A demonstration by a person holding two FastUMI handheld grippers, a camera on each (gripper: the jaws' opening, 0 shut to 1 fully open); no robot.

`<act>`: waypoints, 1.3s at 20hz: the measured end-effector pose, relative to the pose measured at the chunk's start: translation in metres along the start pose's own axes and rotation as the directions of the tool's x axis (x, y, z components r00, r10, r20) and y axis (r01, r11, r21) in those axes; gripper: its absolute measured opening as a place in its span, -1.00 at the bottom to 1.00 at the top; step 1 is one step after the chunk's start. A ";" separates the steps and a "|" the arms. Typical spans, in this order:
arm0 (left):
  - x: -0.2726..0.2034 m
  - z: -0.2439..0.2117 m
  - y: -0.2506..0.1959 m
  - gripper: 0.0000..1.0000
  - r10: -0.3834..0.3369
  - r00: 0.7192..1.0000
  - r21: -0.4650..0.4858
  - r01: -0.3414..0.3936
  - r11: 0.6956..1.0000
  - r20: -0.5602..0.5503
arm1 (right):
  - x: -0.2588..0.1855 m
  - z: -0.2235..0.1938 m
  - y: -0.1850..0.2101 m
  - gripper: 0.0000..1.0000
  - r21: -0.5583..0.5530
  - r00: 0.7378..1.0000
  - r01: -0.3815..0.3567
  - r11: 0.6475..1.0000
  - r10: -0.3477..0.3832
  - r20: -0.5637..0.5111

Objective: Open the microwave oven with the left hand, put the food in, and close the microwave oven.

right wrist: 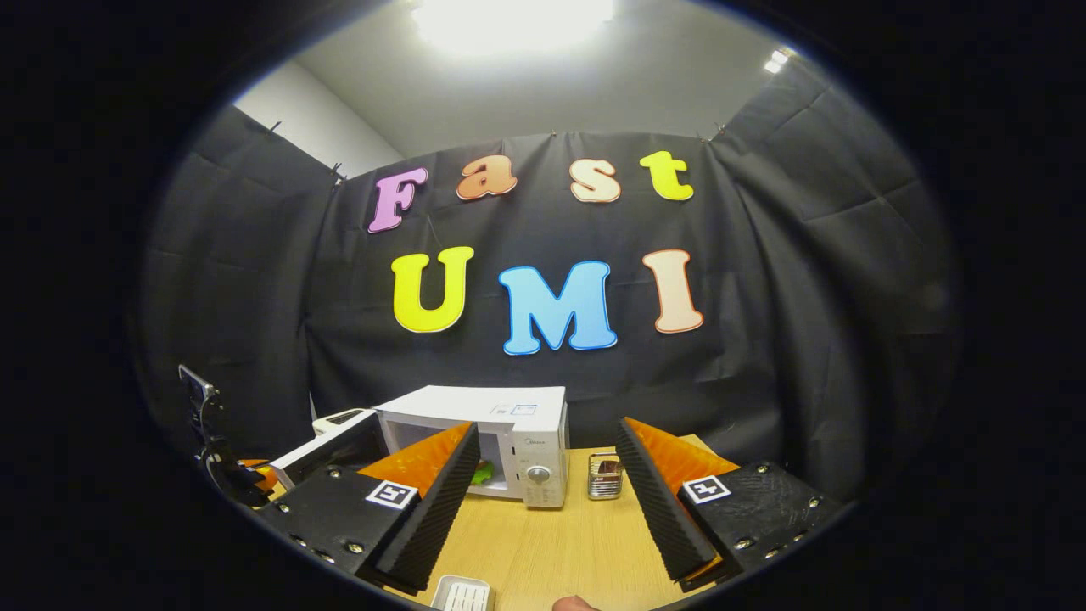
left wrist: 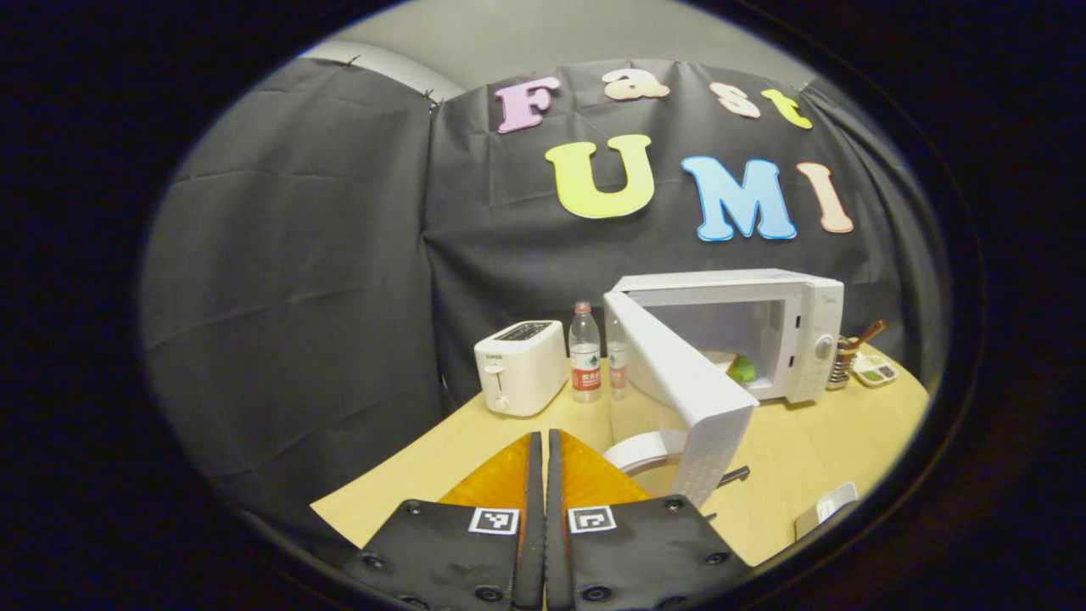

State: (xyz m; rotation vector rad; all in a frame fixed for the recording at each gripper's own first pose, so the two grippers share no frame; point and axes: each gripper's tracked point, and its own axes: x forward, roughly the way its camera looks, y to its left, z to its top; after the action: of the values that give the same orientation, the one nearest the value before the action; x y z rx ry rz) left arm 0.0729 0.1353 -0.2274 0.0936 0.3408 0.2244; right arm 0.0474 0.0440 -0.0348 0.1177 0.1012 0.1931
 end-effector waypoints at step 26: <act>0.108 0.056 -0.209 -0.86 -0.459 0.888 0.058 0.459 0.886 -0.009 | 0.036 -0.018 -0.017 0.96 0.048 0.984 0.175 0.983 -0.174 -0.028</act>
State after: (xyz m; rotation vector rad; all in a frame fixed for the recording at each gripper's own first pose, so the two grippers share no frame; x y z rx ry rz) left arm 0.2330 -0.0451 -0.2366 0.0685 0.3555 -0.2585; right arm 0.0832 0.0368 -0.0577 0.1558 0.1392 0.0167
